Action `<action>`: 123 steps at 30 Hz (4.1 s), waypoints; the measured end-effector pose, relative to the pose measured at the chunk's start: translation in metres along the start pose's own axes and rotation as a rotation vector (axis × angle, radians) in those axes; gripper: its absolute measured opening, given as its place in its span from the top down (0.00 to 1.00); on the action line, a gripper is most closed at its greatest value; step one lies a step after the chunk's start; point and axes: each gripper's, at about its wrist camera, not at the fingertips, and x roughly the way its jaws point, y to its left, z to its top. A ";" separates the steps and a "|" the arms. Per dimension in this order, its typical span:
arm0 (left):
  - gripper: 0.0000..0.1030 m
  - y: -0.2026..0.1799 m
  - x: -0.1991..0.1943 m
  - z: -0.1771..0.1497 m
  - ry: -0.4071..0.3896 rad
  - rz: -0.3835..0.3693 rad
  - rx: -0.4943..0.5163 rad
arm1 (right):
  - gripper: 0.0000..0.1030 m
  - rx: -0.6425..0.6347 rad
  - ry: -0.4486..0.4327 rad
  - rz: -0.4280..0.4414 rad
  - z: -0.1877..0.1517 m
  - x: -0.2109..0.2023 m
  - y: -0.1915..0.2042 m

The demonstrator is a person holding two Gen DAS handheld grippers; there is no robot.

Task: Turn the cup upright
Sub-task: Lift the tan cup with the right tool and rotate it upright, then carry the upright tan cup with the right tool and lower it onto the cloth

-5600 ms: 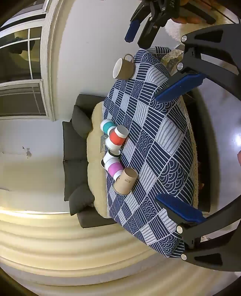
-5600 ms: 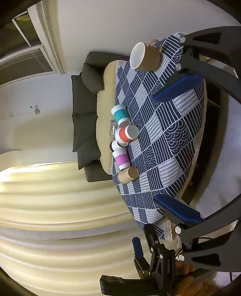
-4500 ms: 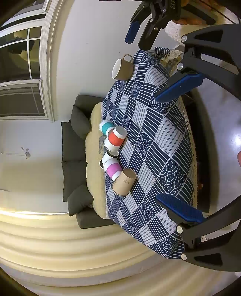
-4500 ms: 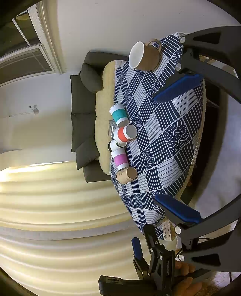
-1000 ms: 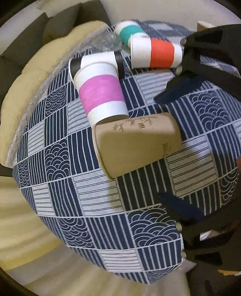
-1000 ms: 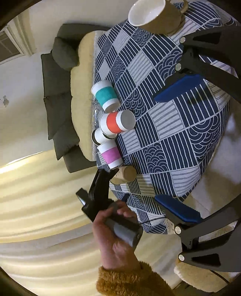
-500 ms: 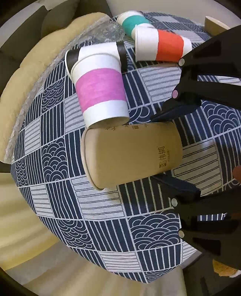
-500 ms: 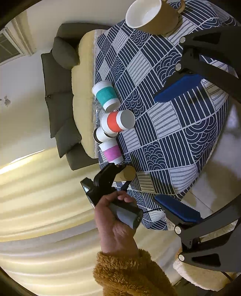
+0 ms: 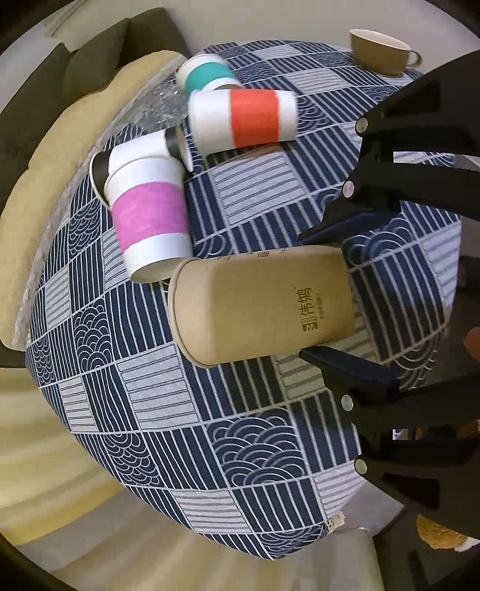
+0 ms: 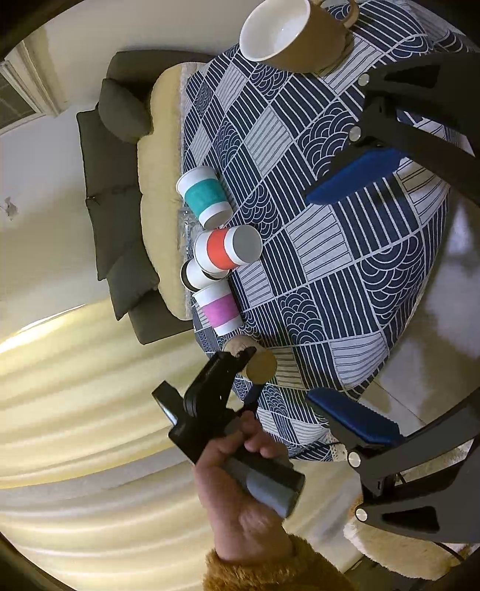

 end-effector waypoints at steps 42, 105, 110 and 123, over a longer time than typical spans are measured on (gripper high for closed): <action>0.22 -0.042 -0.034 -0.099 -0.038 -0.235 0.324 | 0.05 0.121 -0.029 -0.101 0.000 -0.031 -0.020; 0.22 0.081 -0.056 -0.128 -0.230 -0.439 0.410 | 0.40 0.116 0.878 -0.361 0.052 0.211 0.054; 0.22 0.088 -0.059 -0.124 -0.241 -0.440 0.387 | 0.42 0.125 0.876 -0.351 0.052 0.210 0.054; 0.22 0.089 -0.059 -0.121 -0.252 -0.427 0.379 | 0.42 0.149 0.410 -0.204 0.078 0.138 0.054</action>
